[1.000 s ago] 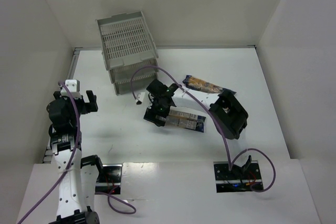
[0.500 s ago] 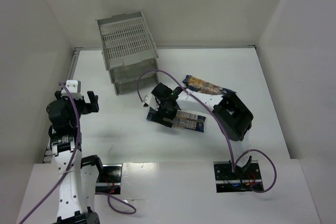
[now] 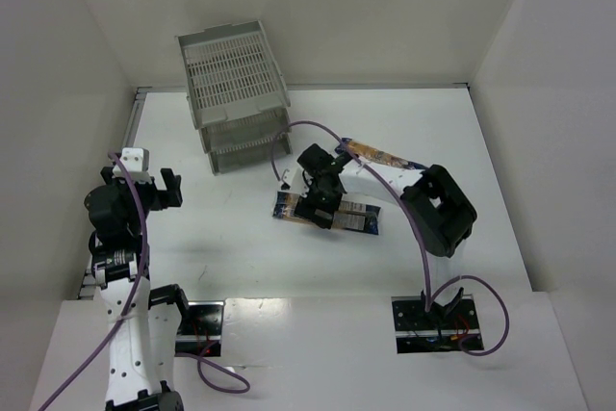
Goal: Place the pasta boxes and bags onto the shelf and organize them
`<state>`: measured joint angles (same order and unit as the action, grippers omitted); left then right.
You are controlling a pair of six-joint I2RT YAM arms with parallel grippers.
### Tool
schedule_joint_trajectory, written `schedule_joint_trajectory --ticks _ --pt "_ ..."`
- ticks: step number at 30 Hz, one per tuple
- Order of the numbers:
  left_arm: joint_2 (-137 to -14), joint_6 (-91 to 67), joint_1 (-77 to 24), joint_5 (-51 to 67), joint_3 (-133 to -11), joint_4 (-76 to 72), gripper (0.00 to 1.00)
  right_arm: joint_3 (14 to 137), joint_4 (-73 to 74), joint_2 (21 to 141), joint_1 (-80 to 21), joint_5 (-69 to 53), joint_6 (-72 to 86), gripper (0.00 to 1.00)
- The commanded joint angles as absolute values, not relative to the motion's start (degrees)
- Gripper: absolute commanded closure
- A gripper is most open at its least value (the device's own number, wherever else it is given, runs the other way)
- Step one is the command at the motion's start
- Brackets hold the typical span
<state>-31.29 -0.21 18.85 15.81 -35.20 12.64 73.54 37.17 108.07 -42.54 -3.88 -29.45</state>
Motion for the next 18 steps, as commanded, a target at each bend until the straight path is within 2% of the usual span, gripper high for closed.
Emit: schedule_joint_trajectory --ticks 1,6,10,11,13,14,15,18 --pt "-30.8 0.0 19.2 17.3 -35.2 11.5 0.01 71.2 39.3 108.7 -42.8 -6.4 -33.2 0.00" --pt "-30.8 0.0 19.2 17.8 -35.2 11.5 0.01 70.1 39.3 111.9 -42.8 -6.7 -34.9 0.00" --pt "-30.8 0.0 19.2 17.8 -35.2 11.5 0.01 72.4 38.1 115.5 -42.8 -4.9 -30.4 0.00" --pt "-30.8 0.0 19.2 17.8 -35.2 11.5 0.01 73.2 38.1 117.2 -42.8 -4.3 -29.8 0.05" --pt "-30.8 0.0 19.8 17.8 -35.2 11.5 0.01 73.2 37.4 117.9 -43.3 -2.4 -28.9 0.33" --pt "-30.8 0.0 19.8 17.8 -35.2 11.5 0.01 73.2 36.8 118.4 -43.3 -2.4 -28.3 0.59" --pt "-30.8 0.0 19.8 17.8 -35.2 11.5 0.01 72.5 36.3 118.4 -43.3 -2.4 -27.3 1.00" --pt "-30.8 0.0 19.8 17.3 -35.2 11.5 0.01 71.8 38.0 117.3 -43.9 -4.8 -26.4 1.00"
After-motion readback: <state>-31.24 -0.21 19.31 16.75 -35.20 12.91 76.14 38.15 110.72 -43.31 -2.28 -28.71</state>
